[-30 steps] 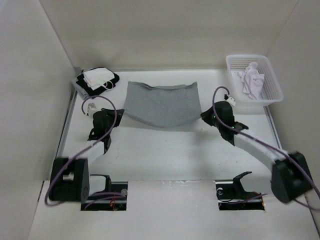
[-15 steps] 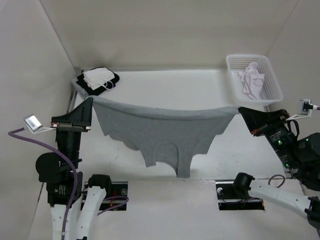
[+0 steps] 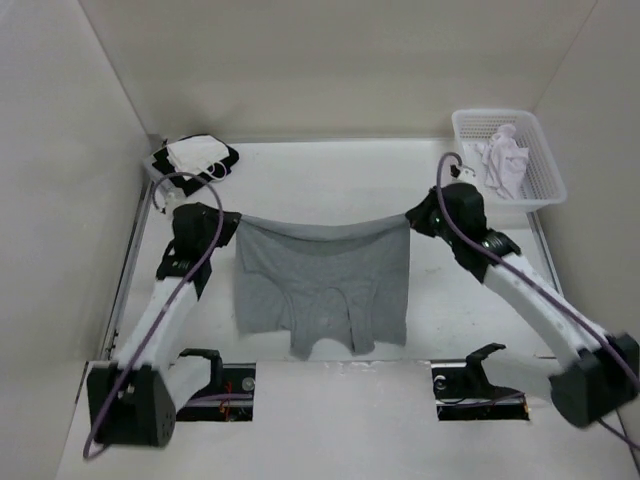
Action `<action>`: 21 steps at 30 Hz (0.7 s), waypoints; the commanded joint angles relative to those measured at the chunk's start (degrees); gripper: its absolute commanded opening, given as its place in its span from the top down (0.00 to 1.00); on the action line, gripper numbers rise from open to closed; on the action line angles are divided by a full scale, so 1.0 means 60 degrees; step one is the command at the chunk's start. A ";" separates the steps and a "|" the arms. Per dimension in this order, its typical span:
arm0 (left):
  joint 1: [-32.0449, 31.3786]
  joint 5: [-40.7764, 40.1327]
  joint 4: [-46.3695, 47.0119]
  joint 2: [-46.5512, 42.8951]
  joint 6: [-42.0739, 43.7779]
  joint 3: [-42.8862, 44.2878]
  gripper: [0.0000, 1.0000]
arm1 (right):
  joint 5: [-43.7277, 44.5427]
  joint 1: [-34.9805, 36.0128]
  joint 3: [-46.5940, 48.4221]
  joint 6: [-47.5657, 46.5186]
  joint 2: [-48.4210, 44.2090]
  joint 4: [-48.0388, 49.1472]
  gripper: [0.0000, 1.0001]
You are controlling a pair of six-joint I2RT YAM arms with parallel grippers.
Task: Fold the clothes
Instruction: Fold the tank top
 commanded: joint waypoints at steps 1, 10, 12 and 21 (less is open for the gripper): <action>0.0021 -0.0247 0.2616 0.2521 -0.0251 0.0485 1.00 | -0.2415 -0.1210 0.0458 0.0282 0.2388 0.2832 1.00; 0.0181 0.0396 0.3001 0.7451 -0.0354 0.4413 1.00 | -0.3427 -0.2691 0.4430 0.0517 0.7347 0.2572 1.00; 0.0342 0.0471 0.3088 0.7380 -0.0383 0.4226 1.00 | -0.3413 -0.2809 0.4214 0.0561 0.7290 0.2630 1.00; 0.0620 0.0660 0.4495 0.4116 -0.1086 0.0199 1.00 | -0.3383 -0.2868 -0.0017 0.1117 0.3895 0.4109 1.00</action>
